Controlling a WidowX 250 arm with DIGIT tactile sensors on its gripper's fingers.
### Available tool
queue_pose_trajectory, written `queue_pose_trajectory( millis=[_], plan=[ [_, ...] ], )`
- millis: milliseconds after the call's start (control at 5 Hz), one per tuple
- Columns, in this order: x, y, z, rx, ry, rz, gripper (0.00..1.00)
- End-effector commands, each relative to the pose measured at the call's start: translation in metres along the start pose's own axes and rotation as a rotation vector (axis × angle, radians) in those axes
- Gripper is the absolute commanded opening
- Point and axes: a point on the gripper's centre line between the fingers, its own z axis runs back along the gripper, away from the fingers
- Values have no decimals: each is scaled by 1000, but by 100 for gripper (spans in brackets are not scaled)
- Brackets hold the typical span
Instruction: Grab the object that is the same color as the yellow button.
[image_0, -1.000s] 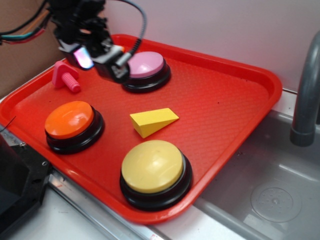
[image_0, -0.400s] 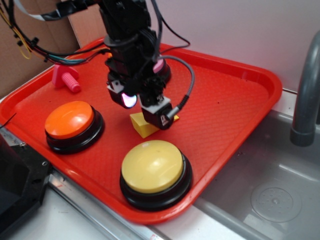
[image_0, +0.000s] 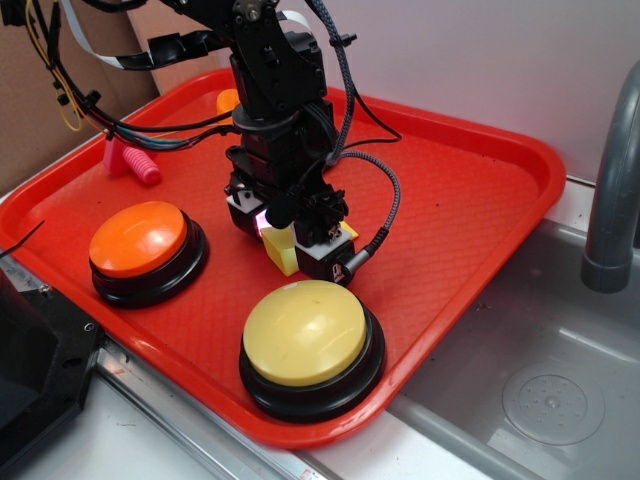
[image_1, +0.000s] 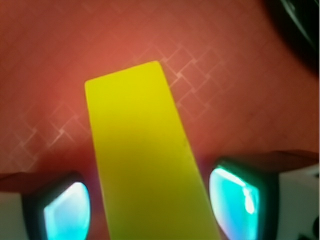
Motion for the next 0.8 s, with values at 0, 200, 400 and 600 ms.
queue_pose_trajectory(
  millis=[0, 200, 400, 600],
  plan=[
    [5, 2, 8, -18, -28, 5, 0],
    [4, 6, 18, -19, -26, -9, 0],
    [5, 11, 56, -11, -52, -1, 0],
    [-1, 17, 107, -34, -124, 25, 0]
  ],
)
